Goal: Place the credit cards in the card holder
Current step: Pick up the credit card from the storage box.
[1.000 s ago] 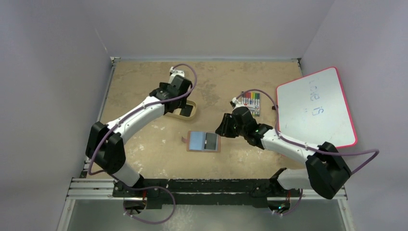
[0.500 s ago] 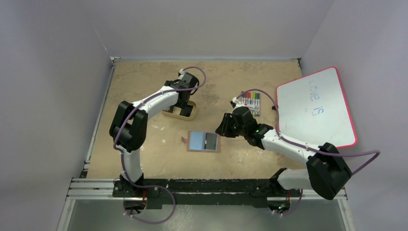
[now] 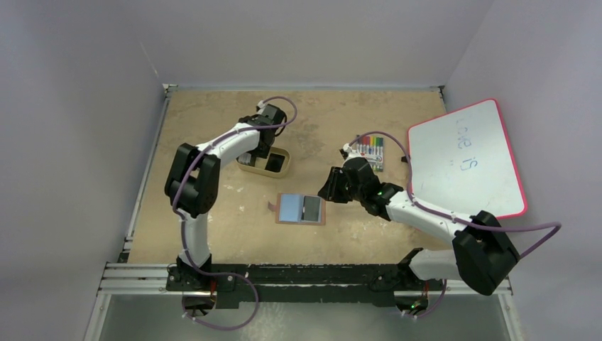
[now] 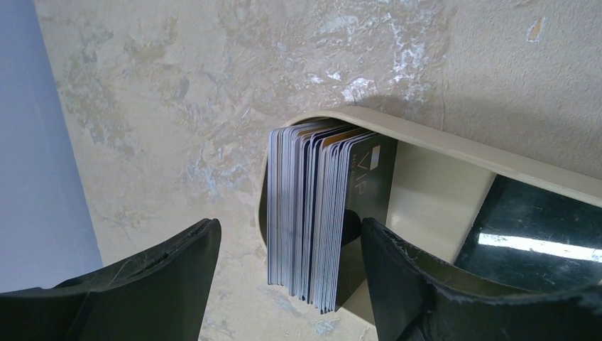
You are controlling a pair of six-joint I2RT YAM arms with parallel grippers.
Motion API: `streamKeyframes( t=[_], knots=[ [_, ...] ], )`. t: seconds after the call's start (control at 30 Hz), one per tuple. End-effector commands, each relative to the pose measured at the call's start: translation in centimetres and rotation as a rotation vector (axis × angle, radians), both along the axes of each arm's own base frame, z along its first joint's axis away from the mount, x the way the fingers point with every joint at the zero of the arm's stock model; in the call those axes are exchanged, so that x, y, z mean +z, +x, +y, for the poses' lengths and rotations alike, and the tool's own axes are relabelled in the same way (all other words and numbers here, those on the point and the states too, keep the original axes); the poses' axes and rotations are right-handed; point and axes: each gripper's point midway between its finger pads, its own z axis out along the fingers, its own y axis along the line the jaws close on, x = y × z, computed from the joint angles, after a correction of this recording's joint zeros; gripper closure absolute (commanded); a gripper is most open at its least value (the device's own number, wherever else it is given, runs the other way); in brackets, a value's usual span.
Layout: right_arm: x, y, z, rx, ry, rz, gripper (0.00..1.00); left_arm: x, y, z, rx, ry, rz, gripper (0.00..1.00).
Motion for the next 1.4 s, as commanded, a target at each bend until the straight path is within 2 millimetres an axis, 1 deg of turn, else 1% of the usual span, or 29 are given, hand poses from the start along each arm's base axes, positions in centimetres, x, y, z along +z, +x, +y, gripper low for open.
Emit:
streamKeyframes(
  t=[0.0,0.17,0.53,0.83,1.07,1.37],
  knots=[
    [1.7,1.0,0.4,-0.003,0.014,-0.058,0.68,0.5,1.4,0.1,0.002,-0.011,-0.021,0.29],
    [1.7,1.1,0.6,-0.002,0.016,-0.059,0.68,0.9,1.5,0.1,0.002,-0.01,-0.026,0.33],
    [1.1,1.1,0.7,0.001,0.012,-0.044,0.68,1.7,1.4,0.5,0.005,0.016,-0.021,0.45],
    [0.9,1.1,0.8,0.004,0.012,-0.04,0.68,1.3,1.2,-0.6,-0.025,-0.039,0.006,0.57],
    [0.8,1.1,0.9,0.01,0.009,-0.037,0.68,1.7,1.3,-0.9,-0.03,-0.044,0.002,0.68],
    [1.0,1.2,0.7,0.003,0.009,-0.044,0.68,2.3,1.2,-1.4,-0.043,-0.048,0.008,0.78]
  ],
)
